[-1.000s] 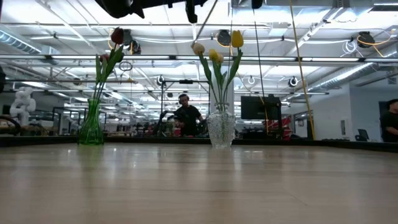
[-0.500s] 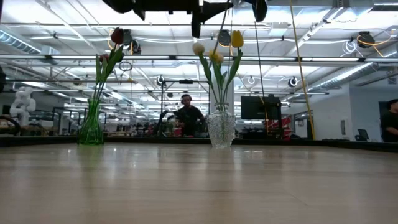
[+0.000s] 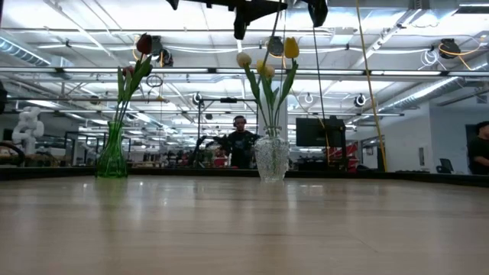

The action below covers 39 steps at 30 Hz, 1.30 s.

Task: Sort flowers into vase by color
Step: Put the black tulip into the green vase

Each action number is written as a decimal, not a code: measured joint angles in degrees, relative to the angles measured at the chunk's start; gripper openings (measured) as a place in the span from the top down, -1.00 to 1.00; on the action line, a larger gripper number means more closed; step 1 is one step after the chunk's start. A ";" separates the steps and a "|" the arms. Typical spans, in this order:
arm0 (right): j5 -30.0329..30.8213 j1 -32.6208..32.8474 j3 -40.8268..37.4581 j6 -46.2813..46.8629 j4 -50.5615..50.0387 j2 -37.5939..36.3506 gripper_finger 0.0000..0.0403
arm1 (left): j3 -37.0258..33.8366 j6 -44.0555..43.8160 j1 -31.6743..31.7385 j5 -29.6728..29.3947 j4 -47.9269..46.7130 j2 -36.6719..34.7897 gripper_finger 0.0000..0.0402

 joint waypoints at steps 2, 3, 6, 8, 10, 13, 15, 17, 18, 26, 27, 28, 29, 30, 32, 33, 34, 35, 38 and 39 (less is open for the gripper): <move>-0.04 0.00 0.00 0.36 -0.04 0.00 0.98 | -0.02 0.04 -0.05 -0.35 -0.97 0.00 0.15; -0.04 0.00 0.00 0.46 -0.04 0.00 0.98 | -0.02 0.04 -0.04 -0.80 -1.00 0.02 0.15; -0.06 0.02 0.00 0.54 -0.06 0.00 0.98 | -0.02 0.43 -0.04 -1.79 0.28 0.00 0.15; -0.06 0.02 0.00 0.54 -0.11 0.00 0.98 | -0.02 0.52 0.06 -1.88 0.36 0.00 0.15; -0.06 0.02 0.00 0.54 -0.09 0.00 0.98 | -0.02 0.55 0.06 -1.92 -0.06 0.00 0.17; -0.06 0.02 0.00 0.54 -0.14 0.00 0.98 | -0.02 0.56 0.06 -1.92 -0.50 0.10 0.28; -0.06 0.02 0.00 0.55 -0.15 0.00 0.98 | -0.02 0.57 0.06 -1.92 -0.53 0.35 0.39; -0.04 0.02 0.00 0.54 -0.17 0.00 0.98 | -0.02 0.66 0.06 -1.92 -0.38 0.42 0.52; -0.04 0.02 0.00 0.56 -0.17 0.00 0.98 | -0.02 1.28 0.06 -1.92 -0.02 0.42 0.59; 0.14 0.02 0.02 0.60 -0.55 -0.02 0.98 | -0.02 3.26 0.06 -2.14 0.27 0.42 0.94; 0.24 0.02 0.02 0.61 -0.55 -0.02 0.97 | -0.02 3.25 0.06 -2.14 0.25 0.42 0.95; 0.42 0.02 0.02 1.06 -0.55 -0.02 0.95 | -0.02 3.23 0.09 -2.14 0.27 0.42 0.95; 0.44 0.02 0.02 1.82 -0.55 -0.02 0.92 | -0.02 3.23 0.09 -2.14 0.27 0.42 0.95; 0.42 0.00 0.04 2.32 -0.65 -0.02 0.88 | -0.02 3.20 0.09 -2.14 0.29 0.42 0.96; 0.43 -0.04 0.04 2.37 -1.32 -0.02 0.78 | -0.03 3.14 0.09 -2.26 0.26 0.42 0.96; 0.42 -0.12 0.04 2.37 -1.93 -0.03 0.72 | -0.07 3.15 0.09 -2.81 0.49 0.42 0.96; 0.56 -0.21 0.05 2.44 -2.57 -0.16 0.65 | -0.07 3.22 0.09 -3.47 0.93 0.42 0.96; 0.64 -0.56 0.11 2.46 -3.01 -0.42 0.58 | -0.09 3.53 0.13 -4.05 1.23 0.29 0.96; 0.52 -1.60 0.11 1.49 -4.90 -2.10 0.38 | -0.11 5.03 0.85 -5.54 1.45 -1.15 0.97; 0.35 -1.98 0.07 1.36 -5.93 -2.98 0.32 | -0.09 5.05 1.26 -6.41 1.41 -2.25 0.97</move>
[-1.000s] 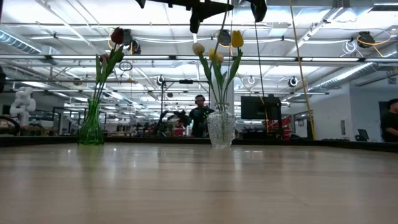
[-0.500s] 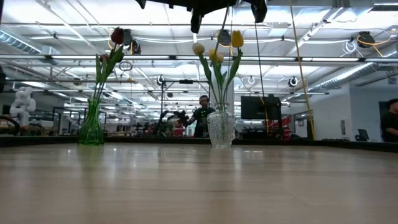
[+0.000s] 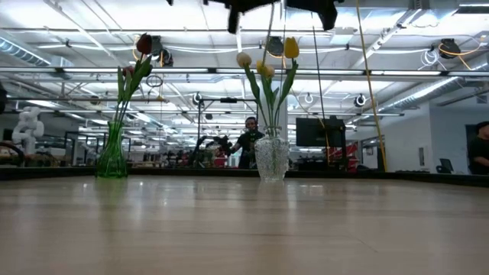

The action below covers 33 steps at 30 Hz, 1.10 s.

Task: Sort flowers into vase by color
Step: Put the black tulip into the green vase

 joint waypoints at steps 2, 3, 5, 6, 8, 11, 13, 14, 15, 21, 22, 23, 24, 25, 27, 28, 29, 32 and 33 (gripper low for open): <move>-0.07 -0.68 -0.07 -0.16 -0.43 -2.06 0.20 | 0.06 1.42 0.81 -2.23 -0.54 -2.84 0.97; -0.07 -1.07 -0.07 -0.36 -1.15 -3.32 0.16 | 0.11 3.04 0.96 -3.72 -1.80 -4.47 0.97; 0.01 -1.87 -0.04 -0.54 -2.91 -6.09 0.07 | 0.07 6.42 0.97 -7.78 -5.19 -7.94 0.97; 0.18 -2.24 -0.02 -0.50 -3.91 -7.29 0.04 | 0.03 8.23 0.89 -10.29 -7.18 -9.91 0.97; 0.99 -2.71 0.02 -0.02 -7.49 -9.56 0.00 | 0.02 11.33 0.68 -15.68 -11.11 -14.30 0.97; 4.56 -2.88 0.00 0.23 -13.59 -12.45 -0.02 | -0.44 13.93 -0.37 -26.69 -17.19 -20.70 0.97; 6.53 -2.89 0.00 0.42 -16.96 -13.98 -0.02 | -2.36 14.51 -1.12 -32.61 -19.91 -24.26 0.97; 7.36 -2.90 0.00 0.73 -18.46 -14.46 -0.01 | -3.70 14.50 -1.41 -34.67 -20.89 -25.85 0.97; 7.81 -2.92 0.00 1.16 -19.60 -14.87 -0.01 | -4.93 14.34 -1.65 -36.10 -21.61 -27.44 0.97; 7.87 -2.89 0.00 1.56 -20.87 -15.62 0.00 | -15.89 9.15 -2.12 -47.15 -22.56 -38.62 0.97; 7.87 -2.89 0.00 1.56 -20.87 -15.58 0.00 | -17.77 8.21 -2.08 -47.73 -22.72 -40.32 0.97; 7.87 -2.89 0.00 1.52 -20.87 -15.40 0.00 | -19.51 7.10 -2.09 -47.99 -22.78 -41.87 0.97; 7.88 -2.89 0.00 1.43 -20.85 -15.26 0.00 | -21.16 6.27 -2.12 -48.09 -22.43 -43.45 0.97; 7.89 -2.89 0.00 1.40 -20.87 -15.16 0.00 | -22.36 5.77 -2.15 -48.23 -22.30 -44.94 0.97; 8.19 -2.92 0.00 1.15 -20.81 -14.88 0.00 | -24.40 5.58 -2.14 -50.14 -21.94 -47.36 0.97; 8.96 -2.92 0.00 1.08 -20.76 -14.74 0.00 | -25.23 5.63 -2.15 -51.68 -22.31 -48.43 0.97; 9.99 -2.92 0.00 0.97 -20.82 -14.58 0.00 | -25.75 5.97 -2.14 -53.37 -22.93 -49.28 0.98; 13.03 -2.94 -0.02 0.70 -20.80 -14.02 0.00 | -27.34 7.45 -2.18 -57.37 -23.13 -51.85 0.98; 13.55 -2.96 -0.02 0.27 -20.82 -13.92 0.00 | -27.92 7.43 -2.18 -58.06 -23.28 -52.82 0.98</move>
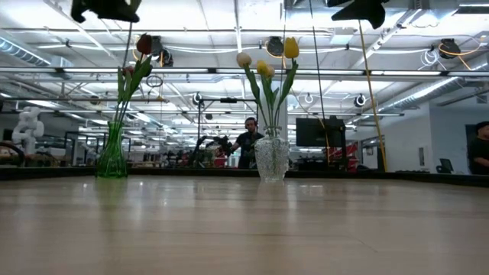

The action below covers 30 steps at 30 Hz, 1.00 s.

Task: Sort flowers into vase by color
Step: Put the black tulip into the green vase

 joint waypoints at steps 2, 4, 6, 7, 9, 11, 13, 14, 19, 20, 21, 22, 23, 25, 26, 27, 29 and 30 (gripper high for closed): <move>0.15 -0.06 0.00 -0.38 0.03 0.12 0.00 | -0.92 0.02 0.06 -1.07 -0.47 -1.75 0.98; 0.15 -0.23 0.00 -0.42 0.21 0.25 0.00 | -1.77 -0.40 0.42 -3.58 -3.12 -3.05 0.98; 0.13 -0.71 -0.01 -0.43 0.17 0.33 0.00 | -3.41 -0.28 1.04 -5.81 -3.02 -3.60 0.98; 0.16 -0.93 -0.02 -0.42 0.25 0.37 0.00 | -4.63 0.16 1.50 -6.69 -2.69 -3.77 0.98; 0.20 -1.53 -0.02 -0.42 1.03 0.45 0.00 | -6.71 1.33 2.92 -7.00 -0.54 -3.85 0.98; 0.18 -2.22 -0.02 -0.38 1.59 0.53 0.00 | -9.12 2.18 4.57 -5.26 2.26 -3.87 0.98; 0.18 -2.80 -0.02 -0.22 2.63 0.69 0.00 | -11.83 4.06 6.53 -1.27 6.99 -3.84 0.98; 0.18 -3.05 -0.02 -0.20 3.31 0.75 0.00 | -12.98 4.93 7.51 0.48 9.82 -3.83 0.98; 0.18 -3.85 -0.02 1.94 6.51 0.99 0.00 | -15.11 10.67 12.80 4.78 19.24 -3.92 0.98; 0.18 -3.85 -0.02 2.52 6.81 0.99 0.00 | -15.14 11.39 13.74 5.47 18.85 -4.20 0.98; 0.18 -3.85 -0.02 2.79 7.12 1.01 0.00 | -15.16 11.58 14.66 6.26 18.44 -4.41 0.98; 0.15 -3.85 -0.02 3.15 7.38 1.01 0.00 | -15.16 11.59 15.54 7.31 18.30 -4.66 0.98; 0.15 -3.85 -0.02 3.72 7.44 1.01 0.00 | -15.16 11.59 16.42 8.59 18.18 -4.87 0.98; 0.15 -3.85 -0.02 4.70 7.41 1.03 0.00 | -15.16 11.33 18.23 11.17 17.91 -5.00 0.98; 0.14 -3.85 -0.02 4.89 7.39 1.07 0.00 | -15.16 10.44 19.04 12.12 17.35 -4.99 0.98; 0.13 -3.85 -0.02 4.94 7.41 1.10 0.00 | -15.16 9.83 19.89 12.67 16.53 -4.98 0.98; 0.13 -3.85 -0.02 4.96 7.39 1.10 0.00 | -15.16 7.95 21.37 13.54 15.54 -4.96 0.98; 0.13 -3.85 -0.02 4.96 7.39 1.11 0.00 | -15.16 7.41 22.06 14.20 15.14 -4.91 0.98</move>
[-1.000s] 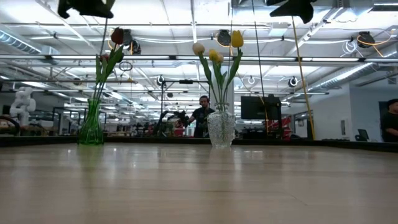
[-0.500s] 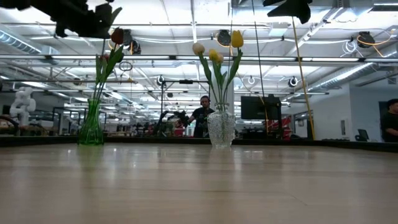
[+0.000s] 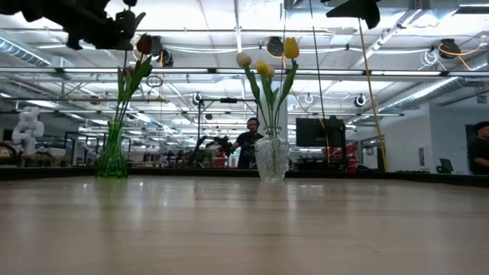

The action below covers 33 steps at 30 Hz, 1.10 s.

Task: Sort flowers into vase by color
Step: Put the black tulip into the green vase

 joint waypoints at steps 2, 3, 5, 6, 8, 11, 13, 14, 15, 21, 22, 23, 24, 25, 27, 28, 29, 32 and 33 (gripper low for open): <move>0.00 0.00 0.00 0.18 -0.01 0.06 0.00 | -0.25 -0.31 1.12 1.78 0.28 0.01 0.98; 0.00 0.00 0.00 0.60 -0.04 0.09 0.00 | -0.58 -0.38 1.56 2.65 0.51 0.01 0.98; 0.00 0.00 0.00 0.85 -0.02 0.09 0.00 | -1.50 -1.59 2.27 3.48 0.72 0.01 0.98; 0.00 0.00 0.00 0.85 -0.02 0.07 0.00 | -2.08 -2.44 2.57 3.55 0.80 0.00 0.98; 0.00 0.00 0.00 0.87 -0.02 0.07 0.00 | -3.46 -3.38 3.05 3.54 0.59 0.01 0.98; 0.00 0.00 0.00 0.87 -0.02 0.08 0.00 | -4.97 -3.36 3.03 3.55 1.08 0.03 0.98; 0.00 0.00 0.00 0.87 -0.02 0.09 0.00 | -6.31 -3.36 2.99 3.54 2.37 0.01 0.98; 0.00 0.00 0.00 0.87 -0.02 0.09 0.00 | -6.96 -3.36 2.99 3.53 3.15 0.01 0.98; 0.00 0.00 0.00 0.87 -0.02 0.09 0.00 | -7.60 -3.37 2.99 3.51 3.56 0.01 0.98; 0.09 0.00 0.00 0.87 -0.02 0.09 0.00 | -10.91 -3.41 2.99 3.36 3.82 -0.01 0.98; 0.12 0.00 0.00 0.87 -0.02 0.09 0.00 | -11.44 -3.43 2.99 3.34 3.80 0.00 0.98; 0.35 0.00 0.00 0.87 0.00 0.09 0.00 | -11.82 -3.88 2.99 3.18 3.69 0.01 0.98; 1.06 0.02 0.00 0.87 -0.02 0.09 0.00 | -12.08 -4.79 2.99 2.62 3.50 0.01 0.97; 2.03 0.02 0.00 0.87 -0.02 0.09 0.00 | -12.32 -5.66 2.99 1.91 3.28 0.03 0.96; 3.06 -0.02 0.00 0.85 0.00 0.09 0.00 | -12.37 -6.27 2.99 0.54 2.67 0.01 0.92; 3.20 -0.09 0.00 0.84 0.06 0.09 0.00 | -12.37 -6.29 2.99 0.15 2.17 0.01 0.90; 3.20 -0.31 0.00 0.78 0.13 0.09 0.00 | -12.37 -6.25 2.99 0.00 1.57 0.01 0.88; 3.17 -0.65 0.00 0.71 0.31 0.09 0.00 | -12.37 -6.28 2.96 0.08 0.87 0.01 0.85; 3.17 -0.74 0.00 0.67 0.34 0.09 0.00 | -12.37 -6.29 2.96 0.08 0.63 0.01 0.85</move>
